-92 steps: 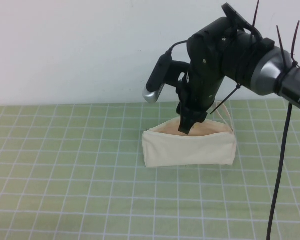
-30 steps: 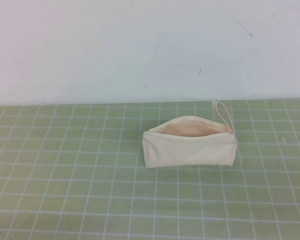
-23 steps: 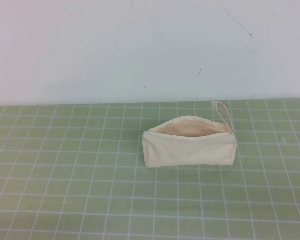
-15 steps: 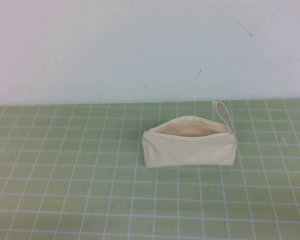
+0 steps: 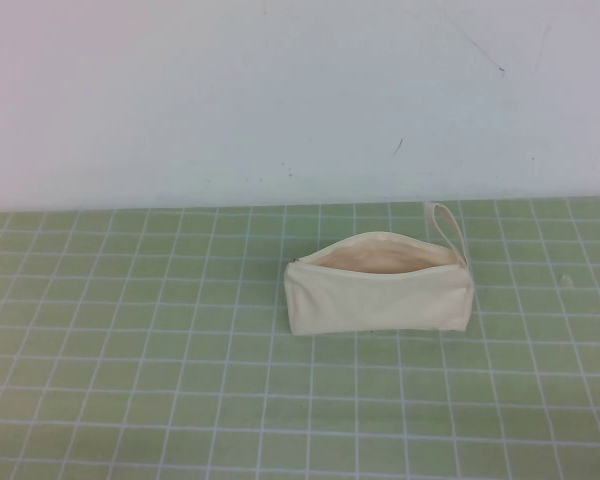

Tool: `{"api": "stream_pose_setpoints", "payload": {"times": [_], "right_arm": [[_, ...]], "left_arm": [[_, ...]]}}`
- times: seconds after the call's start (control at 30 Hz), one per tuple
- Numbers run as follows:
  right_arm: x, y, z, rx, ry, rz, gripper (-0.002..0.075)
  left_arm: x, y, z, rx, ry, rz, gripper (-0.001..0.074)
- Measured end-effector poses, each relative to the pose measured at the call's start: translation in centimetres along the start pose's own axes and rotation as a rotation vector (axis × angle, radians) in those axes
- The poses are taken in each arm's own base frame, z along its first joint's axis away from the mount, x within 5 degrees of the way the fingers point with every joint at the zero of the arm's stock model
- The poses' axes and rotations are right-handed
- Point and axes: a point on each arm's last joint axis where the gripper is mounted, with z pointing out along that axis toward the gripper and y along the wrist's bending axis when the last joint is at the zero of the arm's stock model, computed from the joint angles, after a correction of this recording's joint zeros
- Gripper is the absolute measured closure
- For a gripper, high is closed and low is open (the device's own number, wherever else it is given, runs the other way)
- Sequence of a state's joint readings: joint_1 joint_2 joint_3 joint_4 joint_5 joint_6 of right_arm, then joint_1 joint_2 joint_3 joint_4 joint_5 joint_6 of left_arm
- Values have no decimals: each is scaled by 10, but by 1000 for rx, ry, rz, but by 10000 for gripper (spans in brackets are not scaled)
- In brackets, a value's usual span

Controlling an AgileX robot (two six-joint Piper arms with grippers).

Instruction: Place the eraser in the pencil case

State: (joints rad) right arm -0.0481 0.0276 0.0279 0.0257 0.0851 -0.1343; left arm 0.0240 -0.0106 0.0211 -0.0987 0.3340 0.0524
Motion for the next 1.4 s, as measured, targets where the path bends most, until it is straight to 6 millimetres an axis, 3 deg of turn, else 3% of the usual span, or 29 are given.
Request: {"api": "stream_pose_setpoints", "payload": {"times": [0.4,1.4], "right_arm": [[21,0,-5,4,223,80,727],[22,0,-5,6,234,81,727]], "left_arm": [[0,0,0,0,0,0,736],[0,0,0,0,0,0,736]]}}
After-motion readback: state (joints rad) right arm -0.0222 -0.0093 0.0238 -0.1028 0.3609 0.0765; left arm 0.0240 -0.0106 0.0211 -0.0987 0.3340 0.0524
